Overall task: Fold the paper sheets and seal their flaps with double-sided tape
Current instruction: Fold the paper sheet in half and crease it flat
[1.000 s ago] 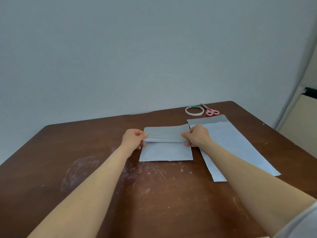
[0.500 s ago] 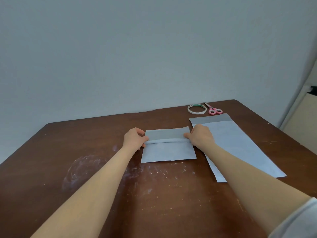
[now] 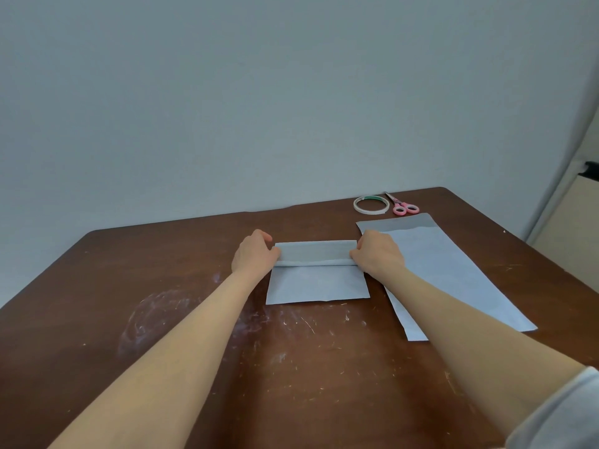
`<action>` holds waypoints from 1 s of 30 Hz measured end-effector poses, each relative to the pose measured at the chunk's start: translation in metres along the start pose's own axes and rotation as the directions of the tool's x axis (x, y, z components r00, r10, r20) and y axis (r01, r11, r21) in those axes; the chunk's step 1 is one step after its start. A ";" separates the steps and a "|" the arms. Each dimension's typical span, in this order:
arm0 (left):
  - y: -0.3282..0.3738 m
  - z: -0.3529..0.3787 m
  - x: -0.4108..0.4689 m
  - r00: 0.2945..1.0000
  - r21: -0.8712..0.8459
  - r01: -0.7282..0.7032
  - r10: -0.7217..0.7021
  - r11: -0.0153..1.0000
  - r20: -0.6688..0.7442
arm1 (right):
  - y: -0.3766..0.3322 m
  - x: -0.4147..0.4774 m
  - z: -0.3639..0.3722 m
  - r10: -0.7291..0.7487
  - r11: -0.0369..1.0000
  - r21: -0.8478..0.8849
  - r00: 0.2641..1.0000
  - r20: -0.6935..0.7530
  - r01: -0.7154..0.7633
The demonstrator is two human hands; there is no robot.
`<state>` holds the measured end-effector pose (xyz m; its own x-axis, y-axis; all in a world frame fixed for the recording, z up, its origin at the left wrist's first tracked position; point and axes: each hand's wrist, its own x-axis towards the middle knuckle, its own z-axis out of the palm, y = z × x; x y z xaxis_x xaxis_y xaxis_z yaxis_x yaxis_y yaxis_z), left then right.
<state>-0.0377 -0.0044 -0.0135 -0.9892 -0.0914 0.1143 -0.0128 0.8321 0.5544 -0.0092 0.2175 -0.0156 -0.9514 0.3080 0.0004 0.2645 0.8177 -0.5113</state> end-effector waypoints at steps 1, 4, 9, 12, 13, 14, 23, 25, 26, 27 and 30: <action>0.002 -0.001 0.000 1.000 0.008 -0.008 0.008 1.000 -0.011 | -0.001 -0.001 -0.001 -0.008 1.000 0.000 1.000 -0.003 0.008; 0.010 -0.005 0.001 0.999 0.026 -0.043 0.044 0.999 -0.022 | -0.003 -0.004 -0.006 -0.022 1.000 -0.018 0.999 -0.024 0.022; 0.020 -0.004 0.001 0.994 0.032 -0.109 0.109 0.994 -0.008 | -0.005 -0.006 -0.011 -0.029 0.999 -0.044 0.999 -0.044 0.027; 0.023 0.000 0.000 0.990 0.019 -0.143 0.142 0.990 0.021 | -0.004 -0.006 -0.011 -0.036 0.999 -0.028 0.998 -0.043 0.035; 0.023 0.001 -0.001 0.988 0.010 -0.149 0.148 0.989 0.030 | -0.004 -0.006 -0.011 -0.040 0.999 -0.013 0.998 -0.039 0.039; 0.023 0.002 -0.001 0.988 0.000 -0.151 0.151 0.989 0.038 | -0.005 -0.005 -0.010 -0.036 0.999 0.008 0.999 -0.027 0.036; 0.013 -0.001 -0.001 0.989 -0.156 -0.129 0.138 0.979 0.047 | -0.002 0.002 -0.002 0.061 0.989 0.132 0.997 0.046 -0.067; 0.008 -0.003 -0.002 0.992 -0.223 -0.105 0.119 0.969 0.050 | -0.001 0.004 0.000 0.061 0.987 0.147 0.996 0.060 -0.069; 0.005 -0.004 -0.002 0.992 -0.257 -0.097 0.113 0.961 0.050 | -0.001 0.004 0.000 0.059 0.986 0.150 0.996 0.062 -0.068; 0.003 -0.006 -0.003 0.993 -0.281 -0.091 0.108 0.955 0.046 | 0.000 0.005 0.000 0.056 0.986 0.155 0.997 0.058 -0.065; -0.004 -0.011 -0.004 0.996 -0.315 -0.015 0.042 0.949 0.081 | 0.001 0.005 -0.001 0.066 0.980 0.185 0.997 0.034 -0.072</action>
<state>-0.0323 -0.0135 -0.0074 -0.9974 -0.0115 0.0709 0.0486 0.6187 0.7841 -0.0138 0.2205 -0.0157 -0.9366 0.3448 -0.0628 0.2981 0.6897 -0.6599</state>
